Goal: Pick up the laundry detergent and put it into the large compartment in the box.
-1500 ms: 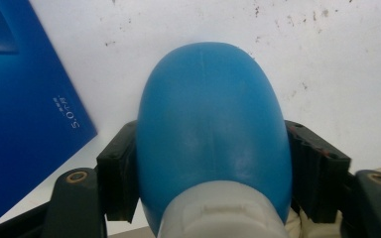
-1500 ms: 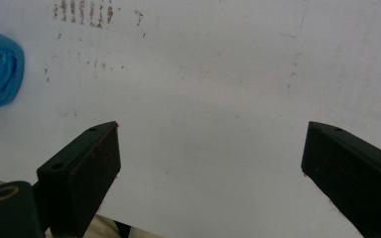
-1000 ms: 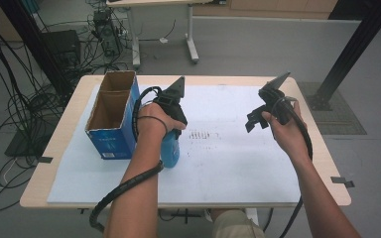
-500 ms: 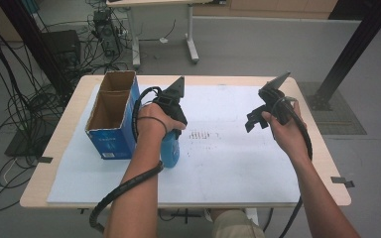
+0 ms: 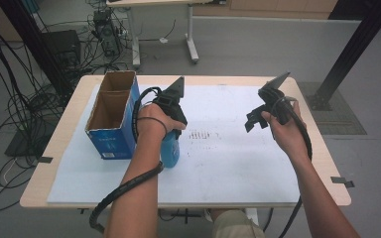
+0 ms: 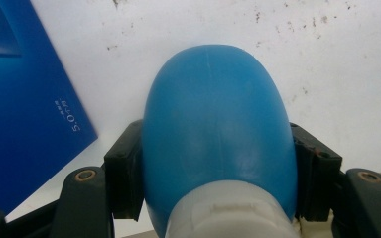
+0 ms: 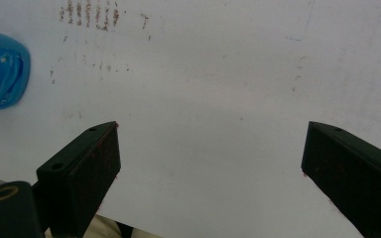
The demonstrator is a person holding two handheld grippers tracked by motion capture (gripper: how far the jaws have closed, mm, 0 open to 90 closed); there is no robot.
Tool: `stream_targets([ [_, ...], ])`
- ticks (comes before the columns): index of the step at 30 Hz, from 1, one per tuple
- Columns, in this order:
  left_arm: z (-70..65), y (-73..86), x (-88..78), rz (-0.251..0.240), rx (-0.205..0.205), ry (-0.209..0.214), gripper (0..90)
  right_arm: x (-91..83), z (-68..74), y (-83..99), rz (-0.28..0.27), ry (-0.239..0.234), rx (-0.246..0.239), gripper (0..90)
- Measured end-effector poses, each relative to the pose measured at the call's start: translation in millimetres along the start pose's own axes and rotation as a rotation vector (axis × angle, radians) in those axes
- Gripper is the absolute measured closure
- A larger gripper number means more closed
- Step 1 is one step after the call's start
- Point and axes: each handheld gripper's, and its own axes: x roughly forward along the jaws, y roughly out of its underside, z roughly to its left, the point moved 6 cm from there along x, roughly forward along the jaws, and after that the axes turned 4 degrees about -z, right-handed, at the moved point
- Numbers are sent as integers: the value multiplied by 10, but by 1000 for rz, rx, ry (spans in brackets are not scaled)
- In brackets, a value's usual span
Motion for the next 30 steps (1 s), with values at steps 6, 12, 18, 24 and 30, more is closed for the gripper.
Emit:
stream_targets([
  [6,4,-2,4,1,-1,1,364,4,7,-5,2,0,3,83],
  [12,5,-1,6,0,-1,2,364,12,15,-8,3,-1,-3,83],
  [18,2,11,11,-8,-8,2,365,14,9,-3,2,-1,-1,83],
  [24,-3,11,12,-9,-10,-1,365,8,8,2,-1,-1,-3,83],
  [30,-5,10,14,-9,-10,-2,365,8,6,2,-2,-2,-2,83],
])
